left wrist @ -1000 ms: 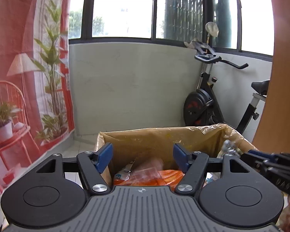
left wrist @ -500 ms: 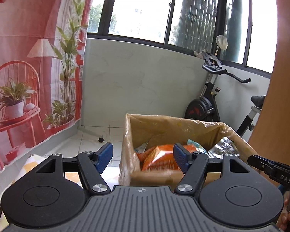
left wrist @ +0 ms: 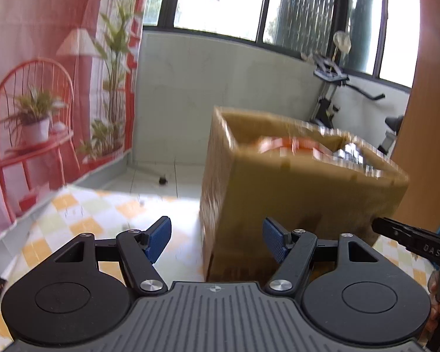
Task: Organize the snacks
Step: 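Withdraw both open tools from the box toward the remaining snacks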
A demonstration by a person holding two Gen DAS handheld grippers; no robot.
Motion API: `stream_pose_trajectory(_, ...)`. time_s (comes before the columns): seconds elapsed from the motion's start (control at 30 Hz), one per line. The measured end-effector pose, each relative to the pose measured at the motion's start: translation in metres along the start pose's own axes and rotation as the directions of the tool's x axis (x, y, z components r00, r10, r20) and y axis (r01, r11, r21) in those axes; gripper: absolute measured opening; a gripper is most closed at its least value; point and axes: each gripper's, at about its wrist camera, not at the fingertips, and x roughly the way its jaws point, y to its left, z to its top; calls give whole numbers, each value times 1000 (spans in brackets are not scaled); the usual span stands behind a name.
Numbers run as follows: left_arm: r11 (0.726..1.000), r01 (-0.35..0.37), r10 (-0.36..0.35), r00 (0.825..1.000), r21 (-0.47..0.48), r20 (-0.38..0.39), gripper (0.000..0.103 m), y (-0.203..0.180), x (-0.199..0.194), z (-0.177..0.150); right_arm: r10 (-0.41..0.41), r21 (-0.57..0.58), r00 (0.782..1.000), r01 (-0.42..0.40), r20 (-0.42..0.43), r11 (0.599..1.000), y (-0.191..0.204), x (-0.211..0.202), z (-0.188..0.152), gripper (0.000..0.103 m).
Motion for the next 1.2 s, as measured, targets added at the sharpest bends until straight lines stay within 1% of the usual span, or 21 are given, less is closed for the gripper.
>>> stream_pose_trajectory(0.23,999,32,-36,993,-32,-109,69,-2,27,-48,-12,24,995,15,-95,1000,-8,20,-34,27)
stream_pose_trajectory(0.4,997,51,-61,985,-65,-160,68,-3,44,-67,-15,-19,987,12,-158,1000,-5,35,-52,28)
stream_pose_trajectory(0.43,996,56,-66,984,-65,-167,67,-5,46,-70,-13,-31,985,8,-170,999,-4,39,-55,29)
stream_pose_trajectory(0.47,996,63,-73,982,-63,-173,64,-6,48,-73,-10,-40,983,3,-181,999,-3,42,-58,32)
stream_pose_trajectory(0.53,996,71,-80,980,-55,-183,59,-11,52,-78,-2,-42,980,-6,-201,999,-2,48,-61,34)
stream_pose_trajectory(0.57,996,75,-83,979,-53,-186,59,-12,52,-80,0,-38,978,-9,-207,999,-2,51,-61,34)
stream_pose_trajectory(0.63,994,84,-95,977,-64,-192,59,-12,55,-82,4,-29,977,-11,-213,1000,-2,56,-59,36)
stream_pose_trajectory(0.8,992,88,-106,971,-92,-213,59,-11,62,-88,13,-50,976,-24,-216,998,5,65,-58,49)
stream_pose_trajectory(0.9,991,87,-107,969,-99,-221,59,-10,65,-90,9,-69,973,-26,-232,997,13,70,-58,53)
stream_pose_trajectory(1.03,990,85,-109,968,-110,-226,59,-9,65,-91,-33,-75,968,15,-251,997,19,80,-60,54)
stream_pose_trajectory(1.13,990,86,-110,967,-113,-228,59,-8,66,-92,-76,-63,956,61,-282,996,19,89,-62,55)
stream_pose_trajectory(1.2,990,86,-111,967,-113,-228,59,-8,66,-91,-79,-51,957,67,-279,996,17,88,-62,55)
